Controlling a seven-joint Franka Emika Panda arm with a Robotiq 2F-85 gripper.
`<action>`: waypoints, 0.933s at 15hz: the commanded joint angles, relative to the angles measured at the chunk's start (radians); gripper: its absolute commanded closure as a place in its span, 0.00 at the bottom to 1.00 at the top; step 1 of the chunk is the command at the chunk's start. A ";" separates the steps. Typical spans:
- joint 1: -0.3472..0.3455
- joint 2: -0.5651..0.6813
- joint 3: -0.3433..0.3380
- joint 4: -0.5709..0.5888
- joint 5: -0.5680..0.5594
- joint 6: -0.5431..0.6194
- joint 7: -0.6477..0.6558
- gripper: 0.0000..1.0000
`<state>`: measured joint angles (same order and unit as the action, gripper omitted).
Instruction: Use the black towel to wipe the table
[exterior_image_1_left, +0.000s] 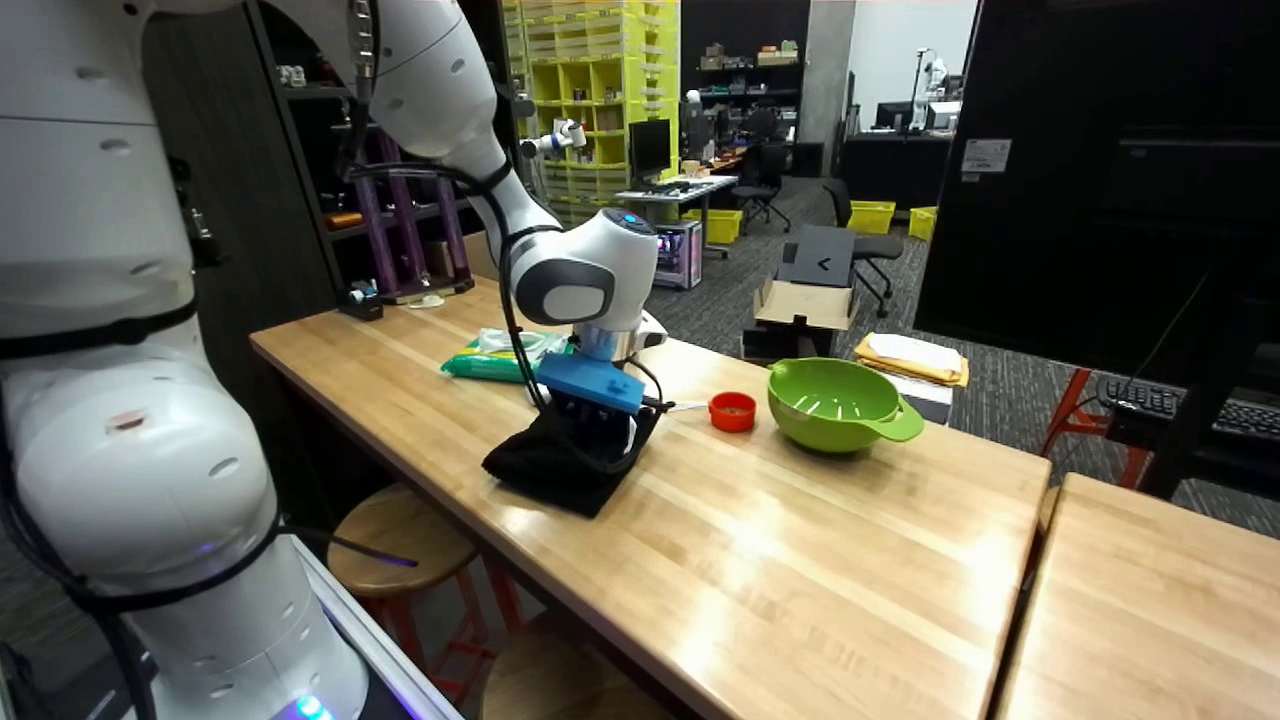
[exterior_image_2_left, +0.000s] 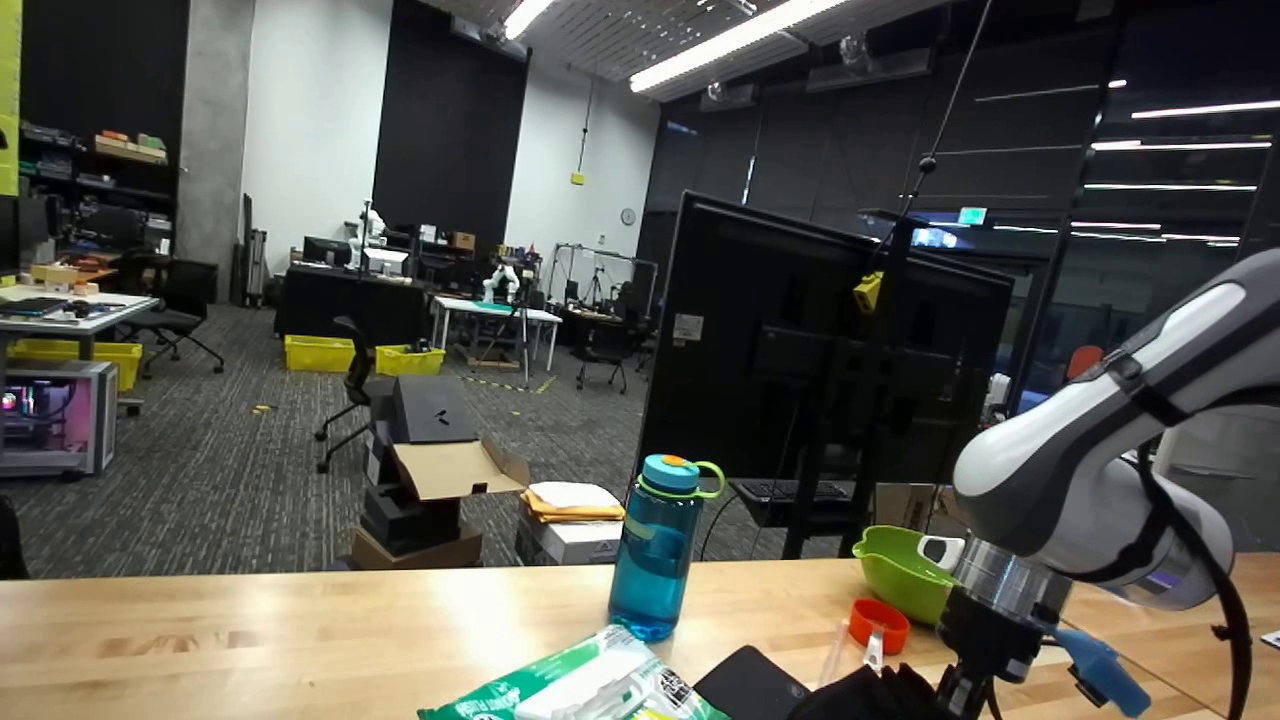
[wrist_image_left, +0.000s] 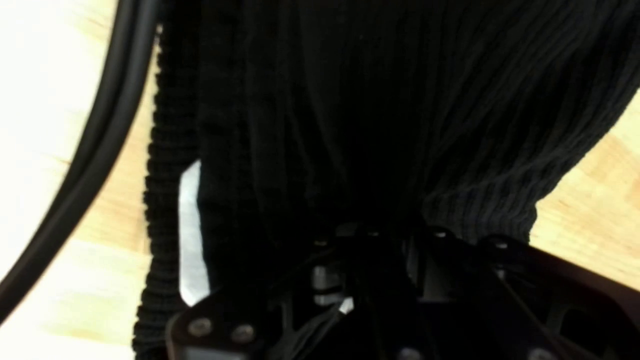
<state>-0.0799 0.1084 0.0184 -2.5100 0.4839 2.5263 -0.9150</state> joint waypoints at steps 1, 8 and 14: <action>0.033 0.054 0.033 0.025 -0.027 -0.046 0.030 0.97; 0.019 0.043 0.019 -0.010 -0.062 -0.052 0.066 0.97; -0.020 -0.014 -0.028 -0.076 -0.065 -0.033 0.103 0.97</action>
<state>-0.0746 0.1036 0.0245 -2.5090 0.4422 2.4653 -0.8274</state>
